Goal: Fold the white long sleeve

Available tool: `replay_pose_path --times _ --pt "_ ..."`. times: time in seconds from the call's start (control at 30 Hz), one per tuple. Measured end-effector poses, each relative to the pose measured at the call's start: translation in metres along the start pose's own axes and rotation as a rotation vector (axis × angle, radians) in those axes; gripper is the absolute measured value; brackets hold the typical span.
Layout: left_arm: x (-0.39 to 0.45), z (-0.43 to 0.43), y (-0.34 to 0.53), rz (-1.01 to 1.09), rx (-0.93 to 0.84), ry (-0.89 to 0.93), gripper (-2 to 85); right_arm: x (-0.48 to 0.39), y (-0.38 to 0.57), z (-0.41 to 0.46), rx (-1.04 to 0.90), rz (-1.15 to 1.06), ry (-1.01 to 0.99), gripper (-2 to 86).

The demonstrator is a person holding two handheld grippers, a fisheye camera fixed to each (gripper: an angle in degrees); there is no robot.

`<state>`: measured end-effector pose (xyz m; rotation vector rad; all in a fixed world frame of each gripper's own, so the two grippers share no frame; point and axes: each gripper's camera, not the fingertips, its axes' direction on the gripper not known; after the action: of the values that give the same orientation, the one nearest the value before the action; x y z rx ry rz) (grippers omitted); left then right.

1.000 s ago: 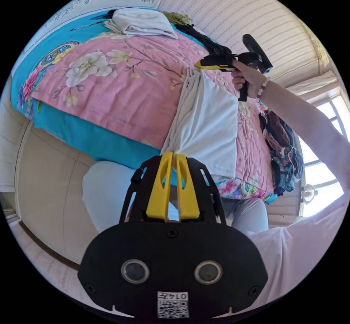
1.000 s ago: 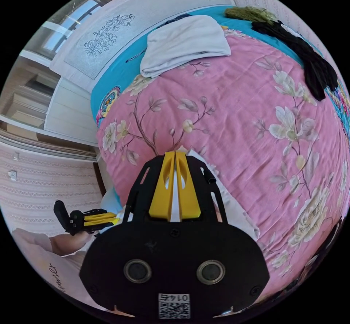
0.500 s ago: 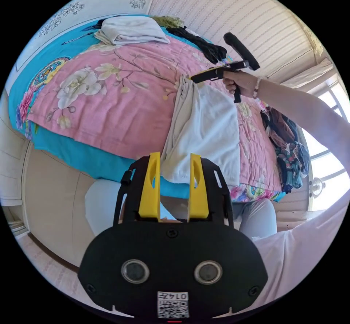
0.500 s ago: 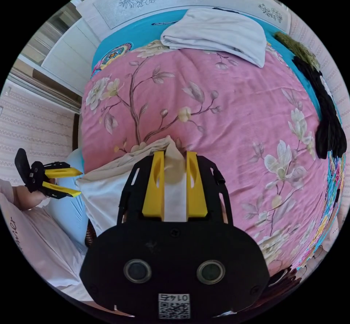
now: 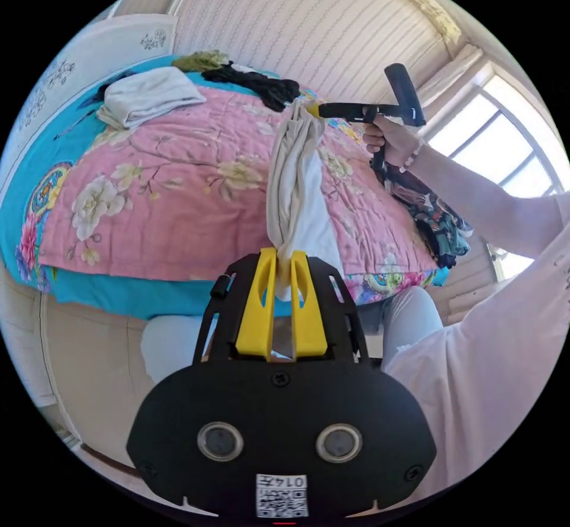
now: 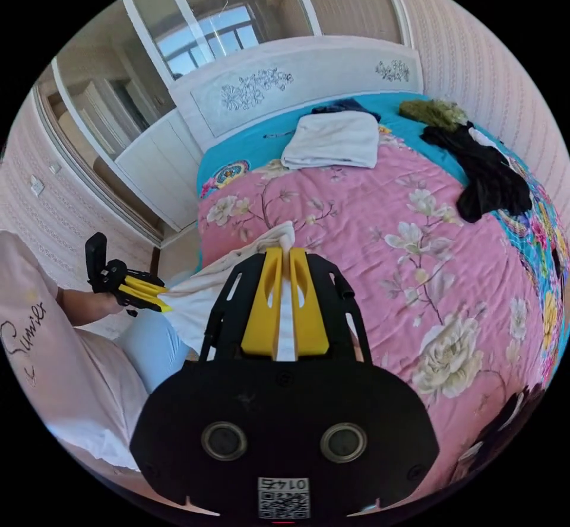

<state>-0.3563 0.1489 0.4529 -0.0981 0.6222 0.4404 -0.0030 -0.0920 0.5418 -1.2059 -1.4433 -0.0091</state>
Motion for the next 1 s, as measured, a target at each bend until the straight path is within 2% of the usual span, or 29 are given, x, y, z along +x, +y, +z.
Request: replay_pose_path --times 0.17,0.47,0.63,0.77,0.9,1.0 --pt "0.072 -0.043 -0.029 0.196 0.074 0.002 4.1 -0.035 0.1 -0.123 0.248 0.131 0.052 0.2" --pt "0.191 -0.066 -0.114 0.504 0.1 0.07 4.1 -0.107 0.254 -0.263 0.507 0.313 0.267 0.6" --pt "0.261 -0.045 -0.185 0.595 0.06 0.204 4.0 -0.12 0.303 -0.336 0.546 0.411 0.4 0.7" --pt "0.335 -0.03 -0.25 0.71 0.104 0.28 4.1 -0.131 0.329 -0.406 0.577 0.417 0.58 0.7" --pt "0.4 0.001 -0.324 0.762 0.126 0.334 4.2 -0.115 0.347 -0.468 0.617 0.472 0.658 0.9" --pt "0.456 0.046 -0.4 0.76 0.128 0.384 4.2 -0.081 0.347 -0.509 0.529 0.575 0.817 1.2"
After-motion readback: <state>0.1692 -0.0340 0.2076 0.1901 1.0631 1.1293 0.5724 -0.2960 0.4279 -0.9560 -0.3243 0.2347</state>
